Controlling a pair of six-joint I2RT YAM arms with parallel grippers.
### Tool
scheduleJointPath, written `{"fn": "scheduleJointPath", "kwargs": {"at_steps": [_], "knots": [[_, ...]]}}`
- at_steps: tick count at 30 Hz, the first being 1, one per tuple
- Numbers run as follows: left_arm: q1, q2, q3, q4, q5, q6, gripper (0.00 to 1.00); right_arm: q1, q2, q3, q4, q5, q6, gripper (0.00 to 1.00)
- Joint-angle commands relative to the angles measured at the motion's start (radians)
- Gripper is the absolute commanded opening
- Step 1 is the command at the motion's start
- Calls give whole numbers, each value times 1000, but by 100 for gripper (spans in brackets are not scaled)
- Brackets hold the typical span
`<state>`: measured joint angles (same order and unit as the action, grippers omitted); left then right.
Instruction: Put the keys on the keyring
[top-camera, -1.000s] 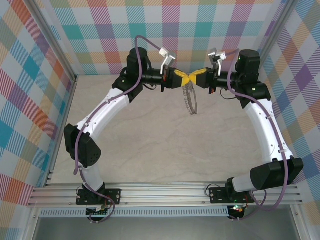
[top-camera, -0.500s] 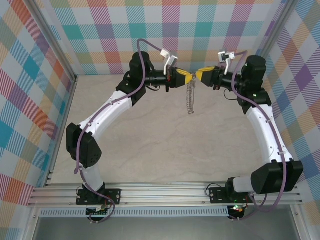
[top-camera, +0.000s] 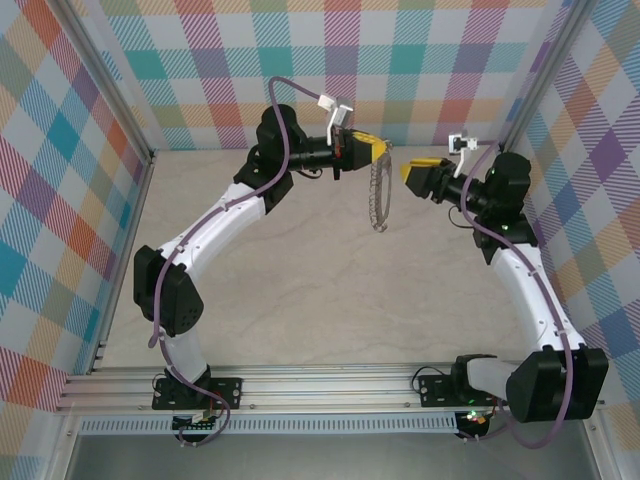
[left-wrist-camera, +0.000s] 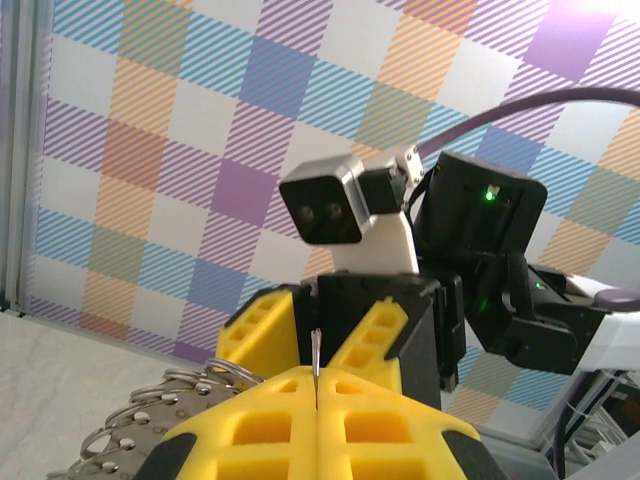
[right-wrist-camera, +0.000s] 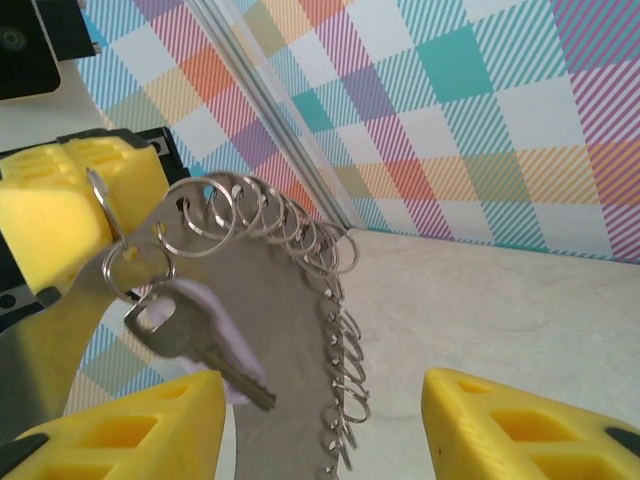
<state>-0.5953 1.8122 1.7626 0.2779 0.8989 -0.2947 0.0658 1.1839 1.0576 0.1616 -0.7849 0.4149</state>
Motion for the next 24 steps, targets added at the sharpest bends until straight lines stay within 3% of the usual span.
{"fn": "scheduleJointPath", "kwargs": {"at_steps": [1, 18, 21, 24], "knots": [[-9, -18, -14, 111, -7, -46, 0, 28, -28, -1, 63, -3, -25, 58], [-12, -2, -11, 164, 41, -98, 0, 124, 33, 101, 44, 5, -93, 61], [-12, -2, -13, 170, 43, -104, 0, 142, 44, 121, 30, 6, -106, 59], [-12, -3, -15, 183, 44, -112, 0, 150, 51, 125, 24, 4, -110, 47]]}}
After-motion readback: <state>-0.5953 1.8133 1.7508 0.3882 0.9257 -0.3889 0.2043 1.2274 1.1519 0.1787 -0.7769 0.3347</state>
